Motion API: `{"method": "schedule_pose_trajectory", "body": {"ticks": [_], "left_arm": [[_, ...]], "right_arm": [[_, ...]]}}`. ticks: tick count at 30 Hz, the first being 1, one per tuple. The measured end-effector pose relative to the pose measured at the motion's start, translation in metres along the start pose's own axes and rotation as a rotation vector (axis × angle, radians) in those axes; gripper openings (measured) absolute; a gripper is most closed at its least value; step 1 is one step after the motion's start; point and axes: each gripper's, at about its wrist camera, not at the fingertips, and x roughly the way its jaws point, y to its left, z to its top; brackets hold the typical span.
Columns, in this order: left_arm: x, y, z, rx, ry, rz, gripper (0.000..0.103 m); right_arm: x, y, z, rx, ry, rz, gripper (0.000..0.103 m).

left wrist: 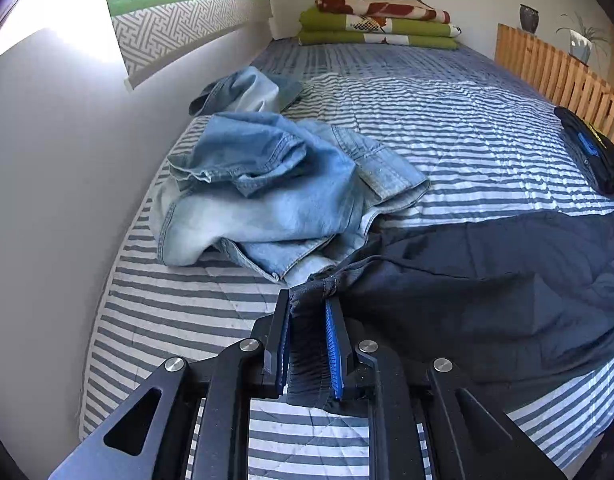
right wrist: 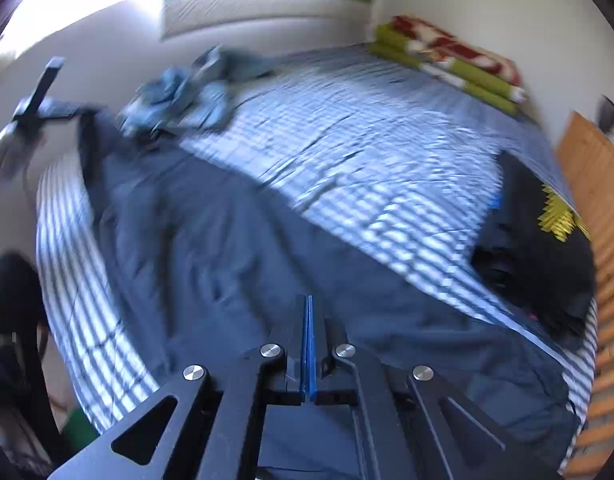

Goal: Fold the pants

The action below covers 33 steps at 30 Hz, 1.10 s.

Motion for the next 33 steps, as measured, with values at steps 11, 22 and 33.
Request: {"method": "schedule_pose_trajectory", "body": {"ticks": [11, 22, 33], "left_arm": [[0.013, 0.008, -0.019, -0.038, 0.048, -0.01, 0.016], [-0.007, 0.005, -0.021, -0.018, 0.029, -0.019, 0.016], [-0.063, 0.025, -0.019, -0.099, -0.047, -0.119, 0.017]], "right_arm": [[0.053, 0.044, 0.011, -0.192, 0.117, 0.165, 0.03], [0.075, 0.036, 0.004, -0.197, 0.162, 0.006, 0.001], [-0.059, -0.009, 0.019, -0.017, -0.083, 0.017, 0.001]]}}
